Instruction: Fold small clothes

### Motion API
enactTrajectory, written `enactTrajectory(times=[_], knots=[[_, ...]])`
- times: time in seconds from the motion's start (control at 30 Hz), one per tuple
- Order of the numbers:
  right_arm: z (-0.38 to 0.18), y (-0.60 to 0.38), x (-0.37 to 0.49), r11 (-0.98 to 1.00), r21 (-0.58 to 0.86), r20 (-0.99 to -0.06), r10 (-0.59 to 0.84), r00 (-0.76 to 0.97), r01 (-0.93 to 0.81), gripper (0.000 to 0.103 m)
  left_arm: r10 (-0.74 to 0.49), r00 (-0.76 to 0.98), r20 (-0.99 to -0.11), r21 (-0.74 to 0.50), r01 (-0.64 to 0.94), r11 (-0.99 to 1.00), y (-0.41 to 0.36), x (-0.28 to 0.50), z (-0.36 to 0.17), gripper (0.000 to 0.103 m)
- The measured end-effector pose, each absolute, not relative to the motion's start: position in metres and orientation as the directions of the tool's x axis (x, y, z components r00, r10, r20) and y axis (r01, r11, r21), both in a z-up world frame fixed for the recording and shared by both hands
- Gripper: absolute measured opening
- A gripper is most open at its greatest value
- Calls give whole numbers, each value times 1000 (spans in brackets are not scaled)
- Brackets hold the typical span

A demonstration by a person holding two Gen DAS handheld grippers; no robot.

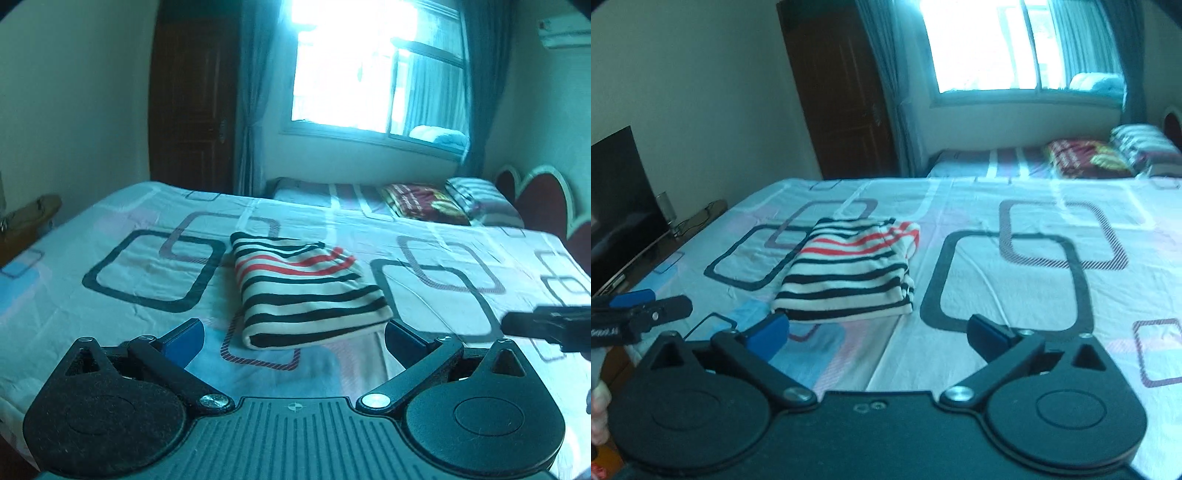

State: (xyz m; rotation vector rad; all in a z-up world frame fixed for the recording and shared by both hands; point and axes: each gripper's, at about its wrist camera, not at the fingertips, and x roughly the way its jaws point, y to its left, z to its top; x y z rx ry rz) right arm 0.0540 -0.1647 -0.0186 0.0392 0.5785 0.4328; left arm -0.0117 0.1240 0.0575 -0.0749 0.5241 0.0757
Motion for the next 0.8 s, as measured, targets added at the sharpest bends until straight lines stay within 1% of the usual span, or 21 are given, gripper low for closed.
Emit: enactTrajectory(times=[0.17, 0.37, 0.8], knots=[[-15, -152, 46, 912, 126, -508, 398, 764, -391, 102, 24, 862, -507, -71, -69, 995, 120, -21, 66, 103], [-11, -141, 42, 915, 97, -502, 384, 775, -391, 102, 39, 871, -489, -49, -72, 996, 119, -27, 71, 103], [-7, -138, 39, 918, 90, -494, 378, 783, -386, 102, 25, 877, -480, -47, -55, 997, 118, -22, 73, 103]])
